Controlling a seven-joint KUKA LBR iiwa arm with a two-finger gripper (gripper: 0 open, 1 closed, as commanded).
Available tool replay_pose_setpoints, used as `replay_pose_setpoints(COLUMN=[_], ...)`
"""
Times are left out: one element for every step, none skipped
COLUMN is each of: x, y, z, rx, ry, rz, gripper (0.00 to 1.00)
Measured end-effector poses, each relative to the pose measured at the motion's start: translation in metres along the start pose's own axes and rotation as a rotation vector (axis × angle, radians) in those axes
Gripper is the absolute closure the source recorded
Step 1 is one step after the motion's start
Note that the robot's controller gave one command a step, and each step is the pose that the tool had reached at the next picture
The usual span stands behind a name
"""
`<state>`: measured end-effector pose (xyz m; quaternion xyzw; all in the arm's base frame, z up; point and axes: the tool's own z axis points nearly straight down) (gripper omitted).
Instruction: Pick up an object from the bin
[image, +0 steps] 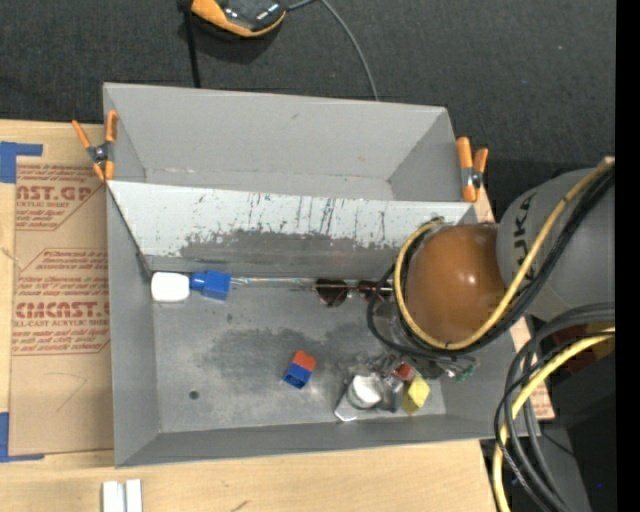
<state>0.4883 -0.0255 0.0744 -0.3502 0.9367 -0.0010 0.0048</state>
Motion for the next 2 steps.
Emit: replay_pose_setpoints(x=[0.000, 0.008], y=[0.000, -0.007], z=[0.000, -0.188], rx=[0.000, 0.004], ry=[0.000, -0.005], rz=[0.000, -0.022], gripper=[1.00, 1.00])
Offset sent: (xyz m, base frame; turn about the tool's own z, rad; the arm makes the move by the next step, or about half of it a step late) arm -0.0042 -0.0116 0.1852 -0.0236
